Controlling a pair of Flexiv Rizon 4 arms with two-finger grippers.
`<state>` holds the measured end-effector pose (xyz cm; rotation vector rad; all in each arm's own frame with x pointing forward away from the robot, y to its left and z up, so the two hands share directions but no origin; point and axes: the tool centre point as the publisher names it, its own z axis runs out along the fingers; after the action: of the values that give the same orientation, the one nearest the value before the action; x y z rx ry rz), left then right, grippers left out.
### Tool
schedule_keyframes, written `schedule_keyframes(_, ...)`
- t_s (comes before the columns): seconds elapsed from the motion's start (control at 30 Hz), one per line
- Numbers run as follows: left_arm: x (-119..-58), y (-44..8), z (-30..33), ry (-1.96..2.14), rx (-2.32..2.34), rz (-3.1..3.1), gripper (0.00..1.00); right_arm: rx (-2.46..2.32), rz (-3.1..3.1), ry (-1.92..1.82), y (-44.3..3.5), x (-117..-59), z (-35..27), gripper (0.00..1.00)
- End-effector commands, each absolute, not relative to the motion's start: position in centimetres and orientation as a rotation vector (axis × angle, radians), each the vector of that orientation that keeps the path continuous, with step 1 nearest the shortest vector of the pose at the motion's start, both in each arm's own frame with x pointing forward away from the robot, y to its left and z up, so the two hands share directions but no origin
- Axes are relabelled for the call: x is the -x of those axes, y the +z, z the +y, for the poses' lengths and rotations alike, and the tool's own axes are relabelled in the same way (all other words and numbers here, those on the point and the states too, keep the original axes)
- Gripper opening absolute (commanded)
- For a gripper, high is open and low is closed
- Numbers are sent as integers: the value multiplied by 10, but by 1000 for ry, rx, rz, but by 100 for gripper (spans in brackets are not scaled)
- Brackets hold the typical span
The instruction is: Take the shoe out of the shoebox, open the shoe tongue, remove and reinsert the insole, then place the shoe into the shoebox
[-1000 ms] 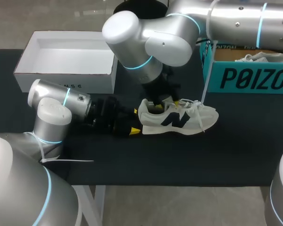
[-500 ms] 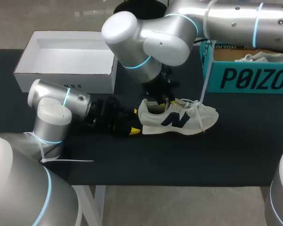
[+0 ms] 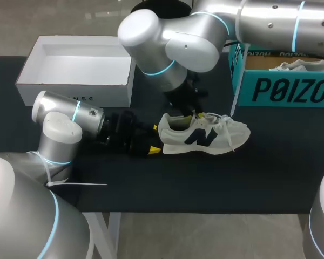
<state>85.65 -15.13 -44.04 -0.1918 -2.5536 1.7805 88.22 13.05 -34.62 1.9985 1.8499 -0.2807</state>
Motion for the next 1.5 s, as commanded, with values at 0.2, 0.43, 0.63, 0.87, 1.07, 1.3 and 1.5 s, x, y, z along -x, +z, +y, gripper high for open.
schedule_keyframes(0.2, -857, -443, -151, 1778, 192, -2554, 0, -2014, 1830, -245, -337, -880, 119, 0)
schedule_keyframes(0.43, -857, -443, -151, 1778, 192, -2554, 0, -2017, 1816, -231, -332, -881, 114, 0)
schedule_keyframes(0.63, -857, -443, -151, 1778, 192, -2554, 0, -2038, 1812, -229, -329, -882, 108, 0)
schedule_keyframes(0.87, -857, -443, -151, 1778, 192, -2554, 0, -2064, 1783, -211, -321, -882, 95, 0)
schedule_keyframes(1.07, -857, -443, -151, 1778, 192, -2554, 0, -2089, 1748, -189, -312, -881, 81, 0)
schedule_keyframes(1.3, -857, -443, -151, 1778, 192, -2554, 0, -2133, 1712, -163, -307, -875, 70, 0)
schedule_keyframes(1.5, -857, -443, -151, 1778, 192, -2554, 0, -2158, 1687, -137, -302, -871, 57, 0)
